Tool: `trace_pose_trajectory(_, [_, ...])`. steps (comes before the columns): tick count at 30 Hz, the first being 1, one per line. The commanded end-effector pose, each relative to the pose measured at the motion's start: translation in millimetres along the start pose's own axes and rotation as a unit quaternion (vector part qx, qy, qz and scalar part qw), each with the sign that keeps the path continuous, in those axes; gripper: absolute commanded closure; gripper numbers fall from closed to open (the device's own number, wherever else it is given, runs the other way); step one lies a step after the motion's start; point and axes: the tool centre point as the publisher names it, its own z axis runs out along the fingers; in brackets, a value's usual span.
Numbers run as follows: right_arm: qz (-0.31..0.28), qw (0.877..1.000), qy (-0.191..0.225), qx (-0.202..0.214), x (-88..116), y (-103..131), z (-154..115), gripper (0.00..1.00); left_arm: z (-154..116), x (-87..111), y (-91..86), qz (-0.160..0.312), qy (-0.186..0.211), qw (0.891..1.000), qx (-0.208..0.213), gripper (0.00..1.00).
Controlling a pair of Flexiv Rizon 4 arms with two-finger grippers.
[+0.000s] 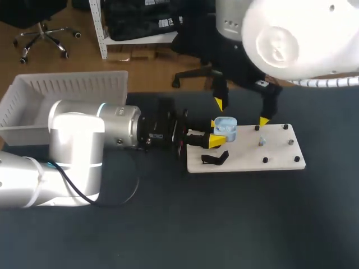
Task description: Pick up each earbud case from the left stands, insert the matching earbuds, close the lid, and place the case in the box.
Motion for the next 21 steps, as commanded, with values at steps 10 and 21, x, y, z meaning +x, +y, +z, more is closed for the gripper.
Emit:
trace_pose_trajectory(10, [-0.089, 0.987, -0.026, -0.13, -49.3, -25.2, 10.7, 0.36, 0.5, 0.5, 0.8, 0.0, -0.001, 1.0, 0.0, 1.0])
trace_pose_trajectory(21, [-0.143, 0.984, -0.018, -0.106, -91.9, -24.5, 46.6, 0.41, 0.5, 0.5, 0.8, 0.0, -0.001, 1.0, 0.0, 1.0])
